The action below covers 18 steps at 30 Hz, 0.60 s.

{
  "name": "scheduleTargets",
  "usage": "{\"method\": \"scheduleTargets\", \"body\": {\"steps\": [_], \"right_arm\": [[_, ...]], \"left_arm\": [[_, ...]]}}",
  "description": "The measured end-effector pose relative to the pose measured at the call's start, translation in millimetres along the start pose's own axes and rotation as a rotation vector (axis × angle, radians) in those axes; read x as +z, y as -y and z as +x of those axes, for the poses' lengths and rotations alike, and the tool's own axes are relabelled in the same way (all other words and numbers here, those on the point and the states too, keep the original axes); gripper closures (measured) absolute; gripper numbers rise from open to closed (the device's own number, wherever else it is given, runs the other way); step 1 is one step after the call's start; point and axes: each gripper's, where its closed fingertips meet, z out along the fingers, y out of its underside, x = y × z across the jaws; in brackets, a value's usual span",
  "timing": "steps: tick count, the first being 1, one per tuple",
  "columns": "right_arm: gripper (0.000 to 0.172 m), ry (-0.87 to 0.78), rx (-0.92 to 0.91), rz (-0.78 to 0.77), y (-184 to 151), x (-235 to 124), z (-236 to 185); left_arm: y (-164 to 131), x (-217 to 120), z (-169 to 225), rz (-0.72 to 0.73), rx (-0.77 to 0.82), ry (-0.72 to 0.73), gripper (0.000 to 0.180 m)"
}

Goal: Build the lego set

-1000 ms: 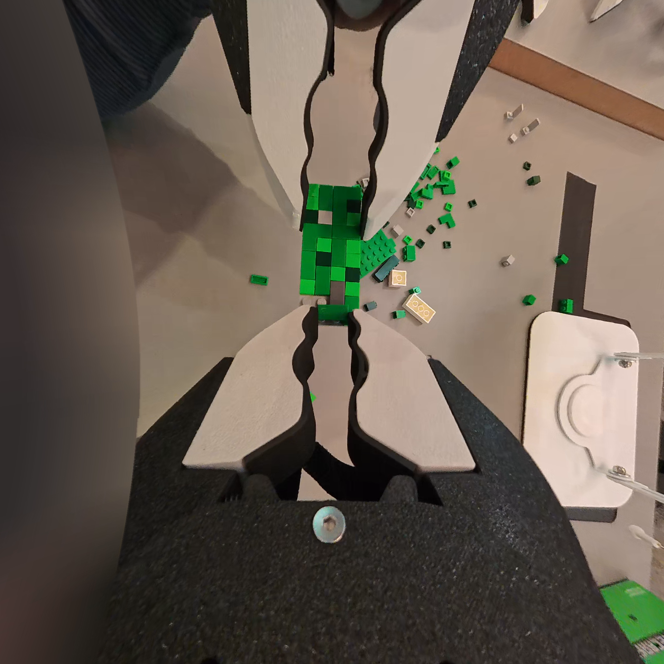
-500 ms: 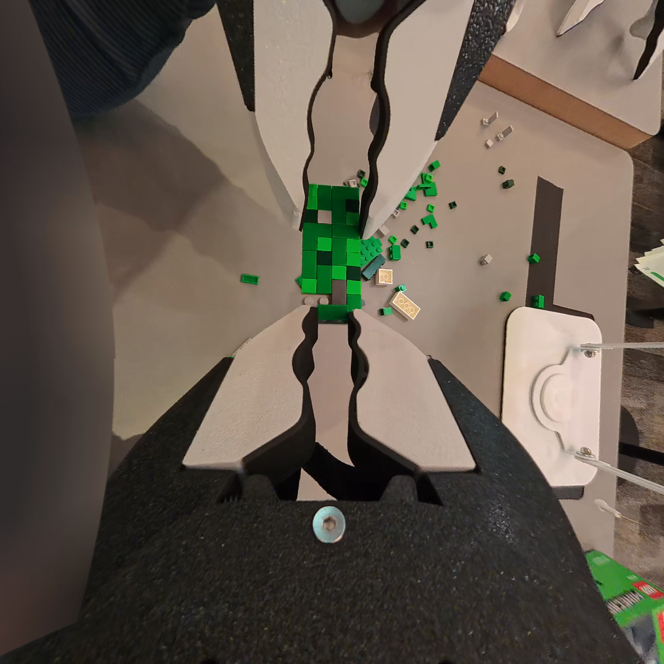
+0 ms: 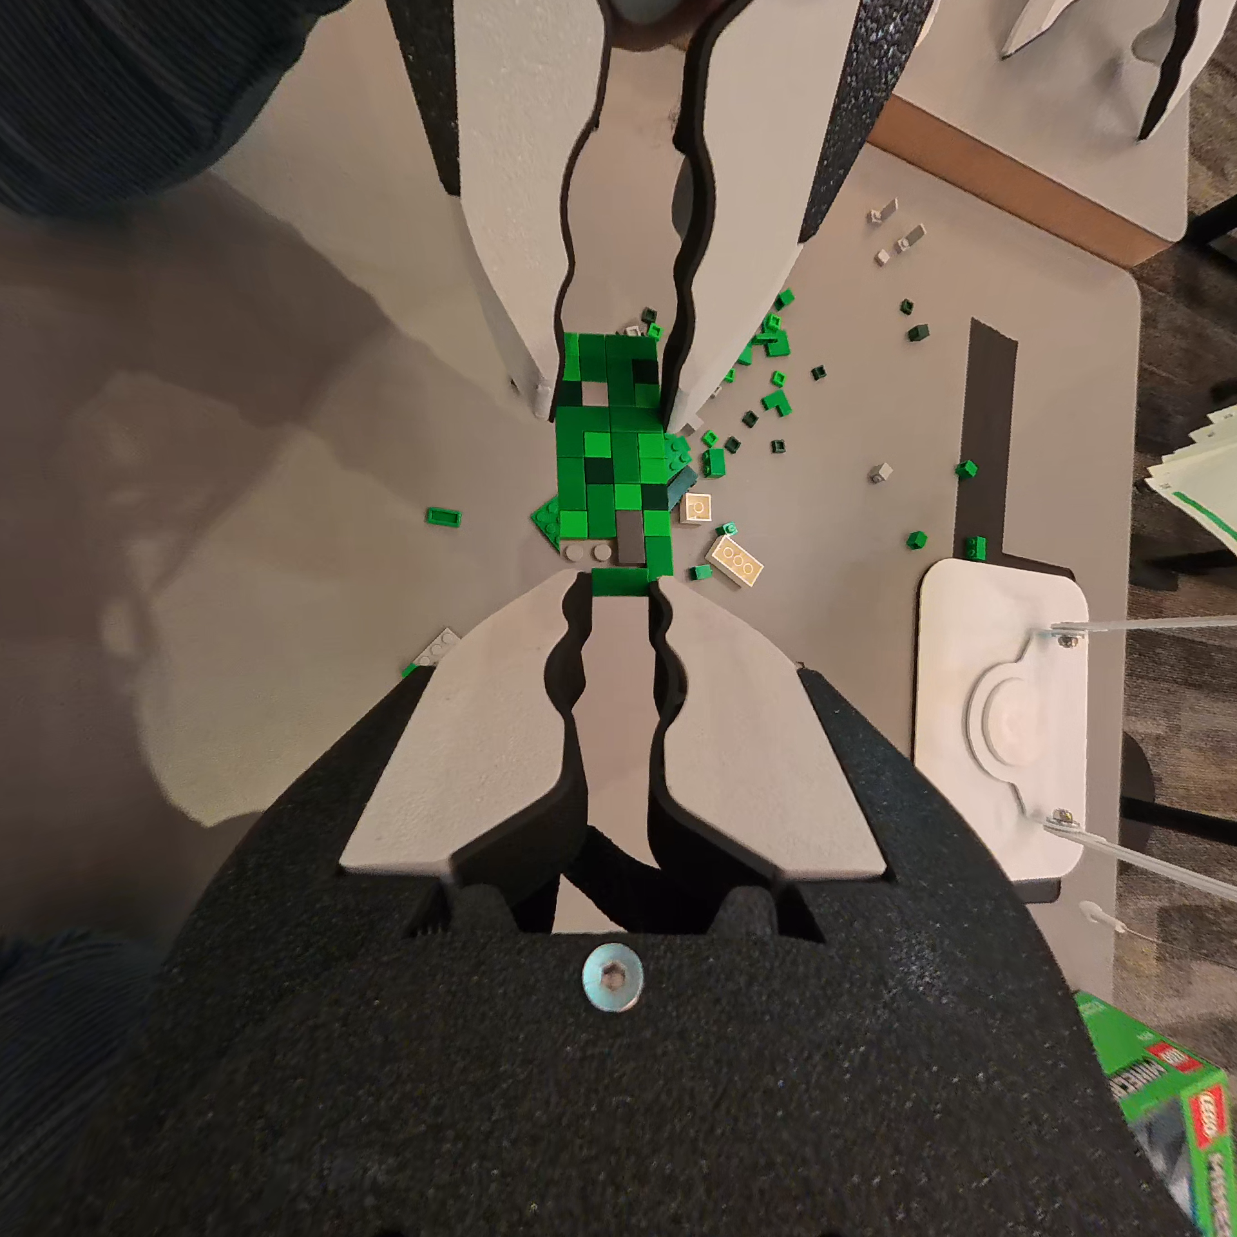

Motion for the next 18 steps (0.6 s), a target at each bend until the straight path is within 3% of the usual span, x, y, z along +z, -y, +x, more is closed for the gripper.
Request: {"method": "scheduleTargets", "body": {"steps": [18], "right_arm": [[0.153, -0.004, -0.015, 0.01, 1.8, 0.8, -0.5]], "left_arm": [[0.9, -0.2, 1.1, 0.005, 0.001, -0.007, 0.149]]}}
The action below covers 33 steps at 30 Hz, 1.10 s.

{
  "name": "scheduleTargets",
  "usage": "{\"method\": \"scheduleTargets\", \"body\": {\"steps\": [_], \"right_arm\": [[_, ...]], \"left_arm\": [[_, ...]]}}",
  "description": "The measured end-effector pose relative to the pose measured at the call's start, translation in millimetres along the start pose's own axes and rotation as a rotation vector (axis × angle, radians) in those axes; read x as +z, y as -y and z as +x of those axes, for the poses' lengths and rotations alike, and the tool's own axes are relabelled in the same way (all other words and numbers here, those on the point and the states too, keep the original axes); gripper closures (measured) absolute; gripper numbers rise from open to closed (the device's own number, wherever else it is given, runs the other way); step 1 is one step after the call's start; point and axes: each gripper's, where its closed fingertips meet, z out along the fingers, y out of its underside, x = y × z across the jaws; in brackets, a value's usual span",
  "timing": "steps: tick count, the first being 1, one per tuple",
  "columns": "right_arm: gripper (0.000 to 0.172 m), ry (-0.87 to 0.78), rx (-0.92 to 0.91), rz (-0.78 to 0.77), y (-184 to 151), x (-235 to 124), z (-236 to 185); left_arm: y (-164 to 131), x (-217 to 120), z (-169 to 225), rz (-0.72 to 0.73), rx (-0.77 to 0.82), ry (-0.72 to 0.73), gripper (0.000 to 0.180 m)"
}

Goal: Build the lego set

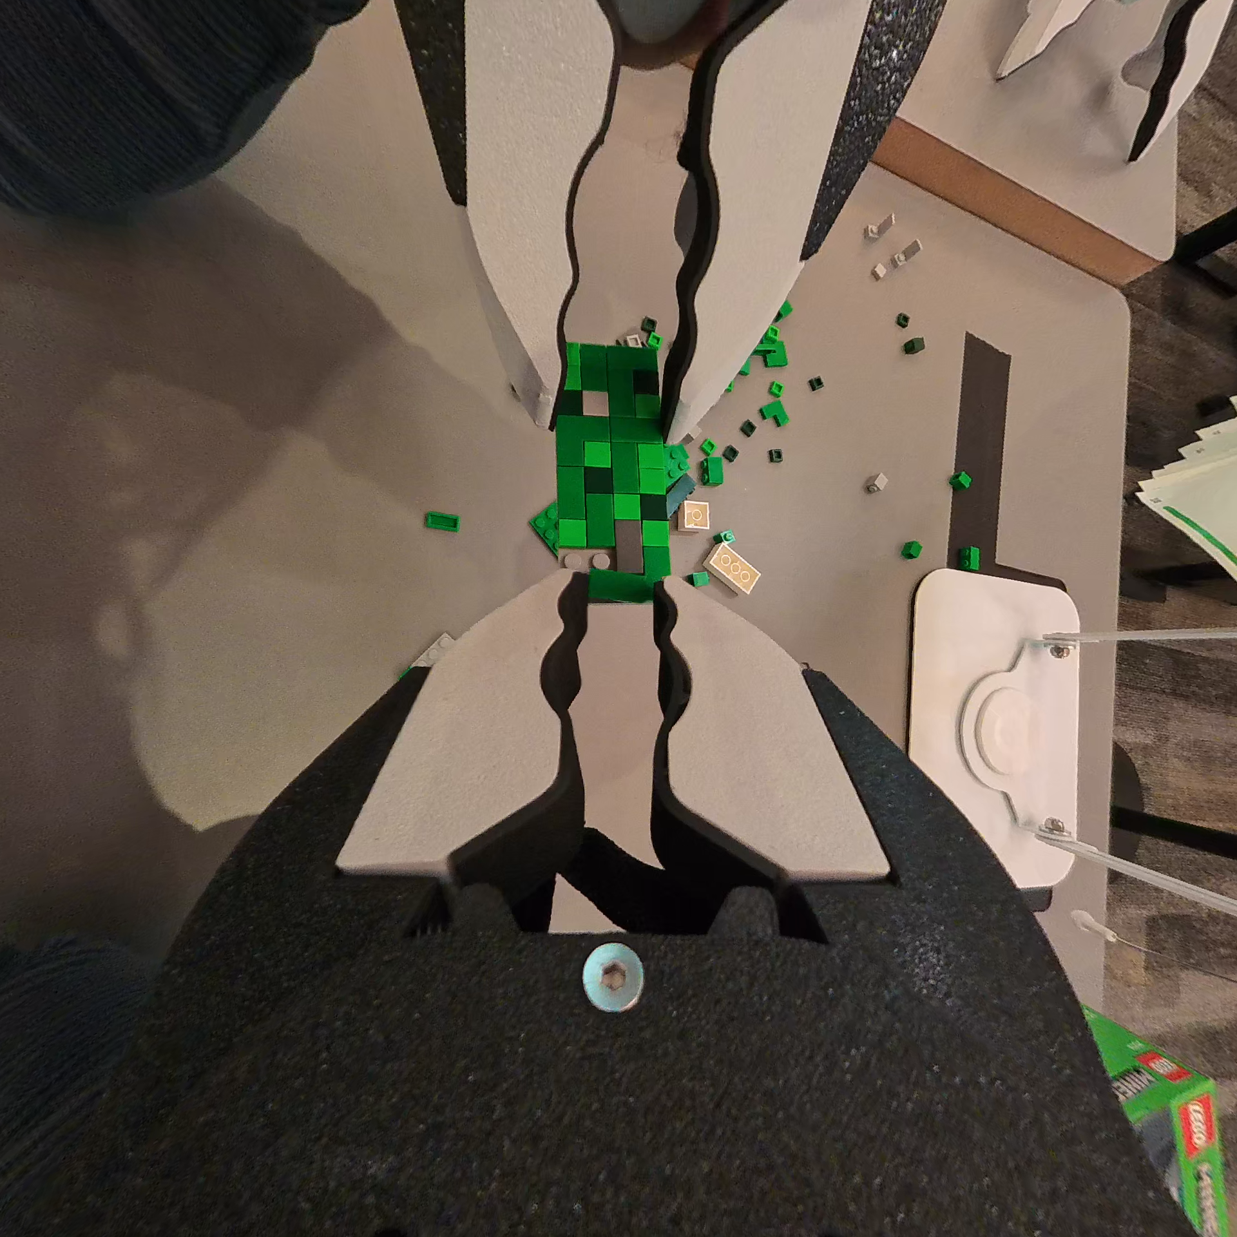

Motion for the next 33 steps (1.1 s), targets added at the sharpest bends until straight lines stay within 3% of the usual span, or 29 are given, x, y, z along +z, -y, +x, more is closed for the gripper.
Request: {"method": "scheduleTargets", "body": {"steps": [11, 17, 21, 26, 33], "right_arm": [[0.148, -0.031, -0.016, 0.026, 3.6, -3.1, 4.5], [0.138, -0.175, -0.059, 0.101, 10.7, -13.2, 25.1], [0.128, -0.372, -0.233, 0.149, 11.6, -21.4, 32.8], [0.133, -0.76, -0.709, 0.227, 24.4, -18.5, 17.7], [0.142, -0.659, -0.739, 0.296, 27.1, -0.7, -1.1]], "left_arm": [[-0.6, -1.4, 1.1, 0.01, -0.013, -0.008, 0.149], [-5.9, -4.6, -9.5, 0.013, -0.052, 0.027, 0.149], [-12.6, -11.3, -14.4, 0.025, -0.11, 0.035, 0.149], [-11.6, -19.5, -9.2, 0.085, -0.141, -0.013, 0.149], [-4.8, -23.4, 5.3, 0.137, -0.141, -0.106, 0.149]]}}
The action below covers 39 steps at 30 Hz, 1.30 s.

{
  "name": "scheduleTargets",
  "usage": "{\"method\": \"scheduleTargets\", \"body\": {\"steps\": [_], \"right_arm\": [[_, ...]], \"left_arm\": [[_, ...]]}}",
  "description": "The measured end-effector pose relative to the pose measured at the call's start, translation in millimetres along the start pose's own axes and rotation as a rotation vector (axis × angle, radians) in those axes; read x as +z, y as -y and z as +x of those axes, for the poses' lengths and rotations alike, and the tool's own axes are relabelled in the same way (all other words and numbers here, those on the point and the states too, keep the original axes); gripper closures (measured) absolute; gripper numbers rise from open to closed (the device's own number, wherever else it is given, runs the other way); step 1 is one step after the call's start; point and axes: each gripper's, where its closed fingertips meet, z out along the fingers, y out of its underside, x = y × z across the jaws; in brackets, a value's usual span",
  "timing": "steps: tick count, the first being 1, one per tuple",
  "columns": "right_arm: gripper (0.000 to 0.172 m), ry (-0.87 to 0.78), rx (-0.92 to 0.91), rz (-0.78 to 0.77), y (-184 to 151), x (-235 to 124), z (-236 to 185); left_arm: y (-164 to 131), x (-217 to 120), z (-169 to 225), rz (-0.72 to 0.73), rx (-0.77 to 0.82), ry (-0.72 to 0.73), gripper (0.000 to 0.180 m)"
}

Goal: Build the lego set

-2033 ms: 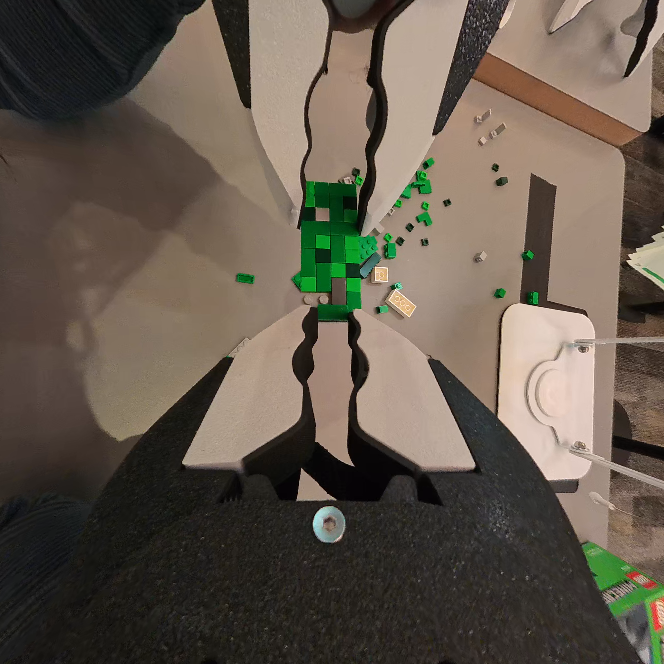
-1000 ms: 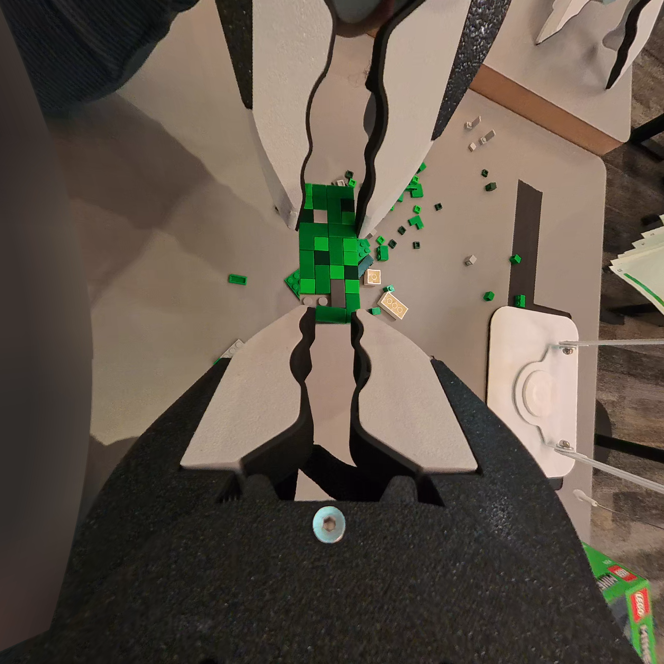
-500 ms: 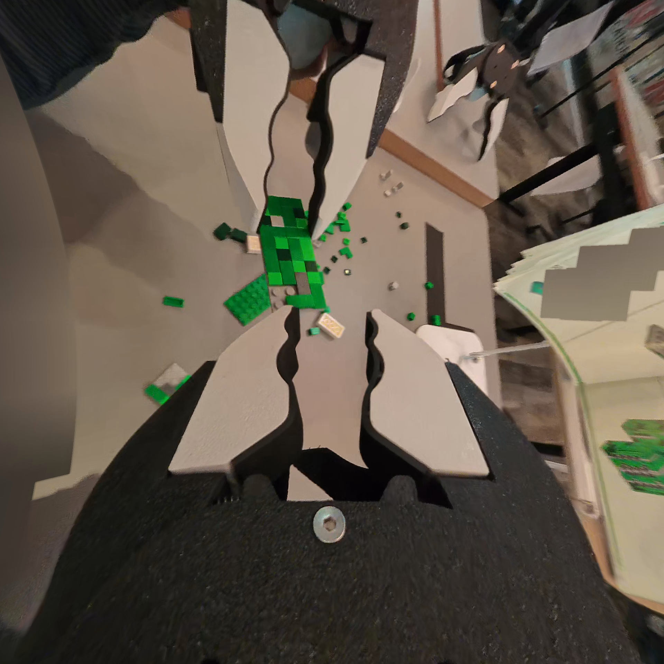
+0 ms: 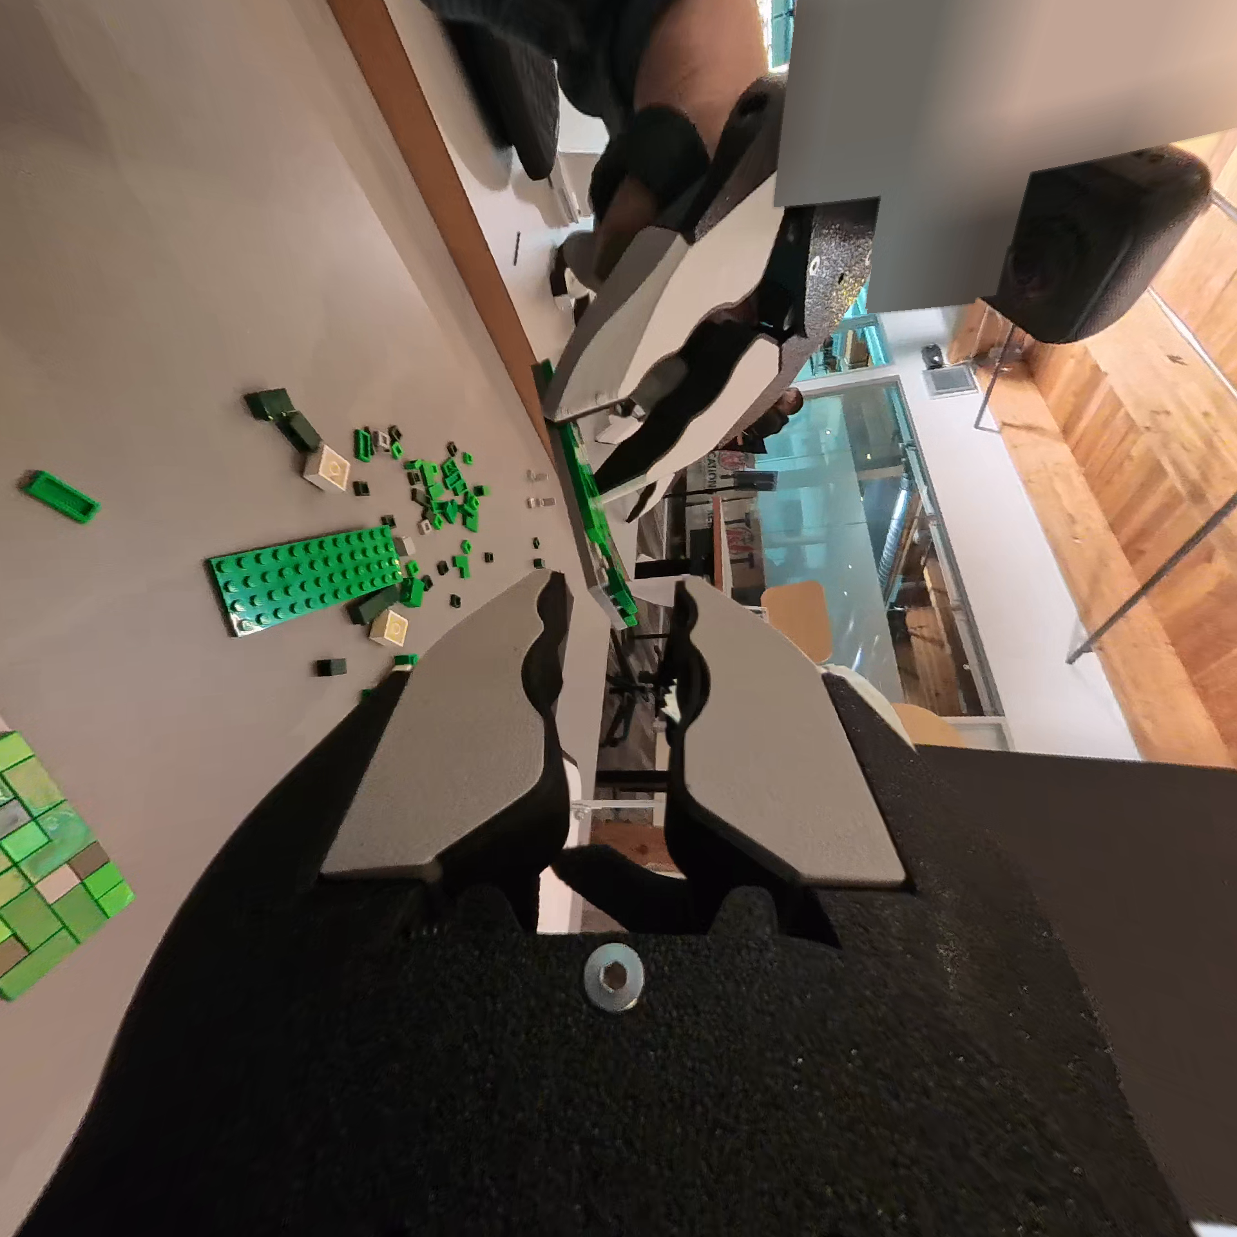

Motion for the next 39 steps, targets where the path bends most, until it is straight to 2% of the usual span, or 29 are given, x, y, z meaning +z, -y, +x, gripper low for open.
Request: {"method": "scheduleTargets", "body": {"steps": [5, 14, 17, 19, 21, 23, 25, 29, 39], "right_arm": [[0.161, -0.004, -0.029, 0.005, 1.9, 1.1, -2.0], [0.164, 0.056, -0.051, -0.029, -1.5, -4.6, -3.7], [0.165, 0.034, 0.05, -0.056, -9.5, -6.7, 6.3], [0.165, 0.002, 0.154, -0.054, -13.9, -10.2, 18.2], [0.164, -0.014, 0.253, -0.038, -15.2, -15.1, 29.4], [0.165, -0.013, 0.327, -0.005, -13.3, -21.5, 36.3], [0.165, -0.011, 0.36, 0.013, -11.7, -26.8, 41.1], [0.165, 0.004, 0.365, -0.005, -9.6, -31.8, 43.4], [0.165, 0.004, 0.23, -0.113, -6.2, -35.6, 40.1]], "left_arm": [[3.9, 2.1, 7.4, 0.015, 0.014, -0.045, 0.149], [8.8, 4.8, 8.6, 0.047, -0.02, -0.081, 0.148], [25.1, 0.8, -3.6, 0.121, 0.057, 0.043, 0.141], [35.1, -1.9, -14.0, 0.134, 0.185, 0.19, 0.128], [44.1, -3.4, -21.0, 0.126, 0.346, 0.337, 0.123], [55.3, -2.9, -20.8, 0.126, 0.478, 0.426, 0.129], [68.3, -0.7, -14.7, 0.158, 0.582, 0.46, 0.144], [80.7, 0.4, -13.7, 0.184, 0.653, 0.524, 0.17], [79.4, -0.4, -11.2, 0.173, 0.666, 0.501, 0.173]]}}
